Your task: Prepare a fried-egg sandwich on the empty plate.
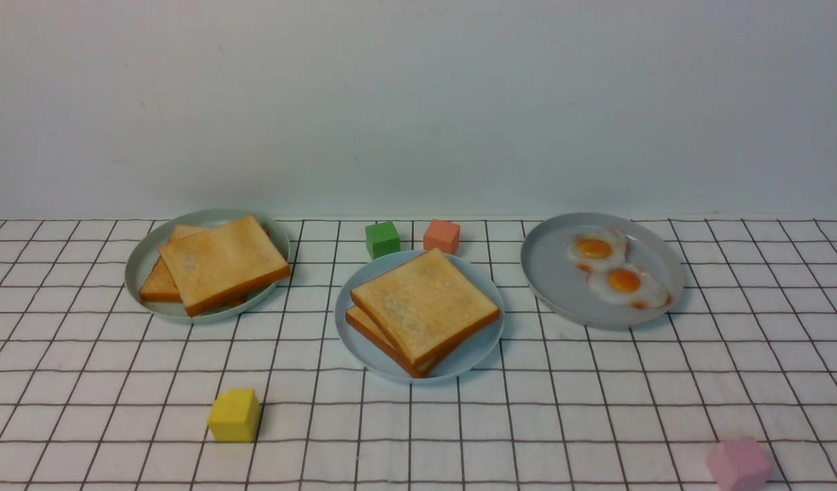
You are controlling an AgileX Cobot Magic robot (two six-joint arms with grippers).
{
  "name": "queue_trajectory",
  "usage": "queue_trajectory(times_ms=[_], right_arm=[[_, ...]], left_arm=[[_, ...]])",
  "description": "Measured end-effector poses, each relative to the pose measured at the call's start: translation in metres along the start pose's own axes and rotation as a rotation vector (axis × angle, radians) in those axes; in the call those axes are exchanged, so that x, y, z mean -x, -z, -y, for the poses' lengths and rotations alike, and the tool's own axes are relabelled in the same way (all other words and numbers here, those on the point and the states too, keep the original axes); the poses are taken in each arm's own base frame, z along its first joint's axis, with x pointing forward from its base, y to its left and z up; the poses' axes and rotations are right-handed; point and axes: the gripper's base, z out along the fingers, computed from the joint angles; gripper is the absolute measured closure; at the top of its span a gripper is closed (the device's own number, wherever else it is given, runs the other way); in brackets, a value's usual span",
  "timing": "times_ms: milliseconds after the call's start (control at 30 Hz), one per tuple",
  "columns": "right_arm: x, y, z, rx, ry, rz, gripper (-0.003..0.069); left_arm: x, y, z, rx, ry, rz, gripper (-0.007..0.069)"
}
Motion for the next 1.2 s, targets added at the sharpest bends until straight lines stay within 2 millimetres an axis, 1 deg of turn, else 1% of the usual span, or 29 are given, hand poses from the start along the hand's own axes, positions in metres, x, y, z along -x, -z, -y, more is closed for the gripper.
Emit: queue_trajectory(times_ms=[233,333,433,467,500,567,633,667,700,733,767,800,833,867,933,967,1000,1200], right_arm=[[0.000,0.000,0.000,-0.001,0.001,-0.003,0.0655],[-0.002,-0.003,0.001,-0.011,-0.015,-0.013,0.0655],[-0.007,-0.011,0.006,-0.114,-0.108,0.008,0.0653],[-0.008,-0.012,0.007,-0.116,-0.107,0.007,0.0653],[-0.011,-0.016,0.011,-0.181,-0.151,0.058,0.0653],[-0.015,-0.022,0.016,-0.242,-0.169,0.166,0.0659],[-0.023,-0.034,0.022,-0.299,-0.144,0.302,0.0667],[-0.025,-0.037,0.024,-0.312,-0.127,0.326,0.0669],[-0.040,-0.057,0.034,-0.362,-0.092,0.405,0.0671],[-0.045,-0.062,0.037,-0.384,-0.078,0.447,0.0671],[-0.054,-0.072,0.041,-0.410,-0.059,0.476,0.0671],[-0.062,-0.080,0.046,-0.428,-0.050,0.481,0.0671],[-0.074,-0.092,0.052,-0.442,-0.053,0.489,0.0671],[-0.078,-0.097,0.053,-0.442,-0.057,0.479,0.0671],[-0.099,-0.119,0.063,-0.451,-0.087,0.465,0.0671],[-0.100,-0.121,0.064,-0.451,-0.089,0.464,0.0671],[-0.107,-0.127,0.066,-0.448,-0.110,0.442,0.0671],[-0.106,-0.127,0.066,-0.438,-0.142,0.464,0.0671]], left_arm=[[-0.001,0.000,-0.001,0.010,0.000,-0.014,0.0638],[-0.001,0.000,-0.001,0.012,0.000,-0.016,0.0638],[-0.001,0.000,-0.001,0.012,-0.001,-0.015,0.0638],[-0.001,0.000,-0.001,0.012,-0.001,-0.016,0.0638],[-0.001,0.000,-0.001,0.012,-0.001,-0.016,0.0638],[-0.001,0.000,-0.001,0.012,-0.001,-0.016,0.0638],[-0.001,0.000,-0.001,0.012,-0.001,-0.016,0.0638],[-0.001,0.000,-0.001,0.012,-0.001,-0.016,0.0638],[-0.001,0.000,-0.001,0.012,-0.002,-0.016,0.0638],[-0.001,0.000,-0.001,0.012,-0.002,-0.016,0.0638],[-0.001,0.000,-0.001,0.012,-0.002,-0.016,0.0638],[-0.001,0.000,-0.001,0.012,-0.002,-0.016,0.0638],[-0.001,0.000,-0.001,0.012,-0.002,-0.016,0.0638],[-0.001,0.000,-0.001,0.012,-0.002,-0.016,0.0638],[-0.002,0.000,-0.001,0.014,-0.003,-0.017,0.0638],[-0.002,0.000,-0.001,0.014,-0.003,-0.017,0.0638],[-0.002,0.000,-0.001,0.013,-0.003,-0.017,0.0638],[-0.002,0.000,-0.001,0.014,-0.003,-0.018,0.0636]])
